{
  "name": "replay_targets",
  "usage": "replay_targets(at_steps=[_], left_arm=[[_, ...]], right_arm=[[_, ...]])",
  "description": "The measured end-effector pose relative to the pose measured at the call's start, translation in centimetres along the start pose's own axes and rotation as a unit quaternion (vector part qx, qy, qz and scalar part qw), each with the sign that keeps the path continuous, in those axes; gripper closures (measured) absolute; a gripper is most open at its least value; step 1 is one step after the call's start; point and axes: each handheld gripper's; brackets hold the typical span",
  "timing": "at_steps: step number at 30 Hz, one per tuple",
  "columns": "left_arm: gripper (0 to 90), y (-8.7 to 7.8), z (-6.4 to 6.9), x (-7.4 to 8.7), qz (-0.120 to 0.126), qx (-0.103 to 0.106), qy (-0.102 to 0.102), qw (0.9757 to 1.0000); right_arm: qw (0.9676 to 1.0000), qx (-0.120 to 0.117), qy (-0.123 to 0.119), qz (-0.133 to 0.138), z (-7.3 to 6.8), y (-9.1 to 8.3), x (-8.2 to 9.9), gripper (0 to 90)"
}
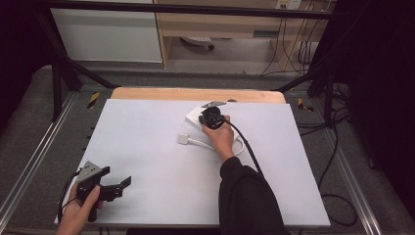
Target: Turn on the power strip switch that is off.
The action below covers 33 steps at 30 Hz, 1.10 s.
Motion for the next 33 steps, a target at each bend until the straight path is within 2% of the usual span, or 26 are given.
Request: replay_targets(at_steps=[9,20,27,33], left_arm=[[6.8,0.0,0.0,0.0,0.000,-0.001,0.002,1.0000],[6.7,0.0,0.0,0.0,-0.001,0.000,0.002,1.0000],[6.8,0.0,0.0,0.0,-0.001,-0.001,0.003,1.0000],[6.8,0.0,0.0,0.0,-0.002,-0.002,0.005,1.0000]], right_arm=[[0.9999,-0.002,-0.001,0.016,-0.3,-0.2,-0.3,90.0],[0.9997,-0.008,0.006,0.022,-0.2,-0.8,-0.7,89.8],[0.9996,-0.007,0.011,0.025,-0.1,-1.1,-0.8,86.6],[0.9995,-0.008,0.016,0.025,-0.1,-1.4,-0.9,78.4]])
Point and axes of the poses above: each handheld gripper's, and its own axes: y roughly forward along the jaws, x roughly out of its underside, z roughly to its right, and after that the axes turned 7 degrees about -y, right-handed
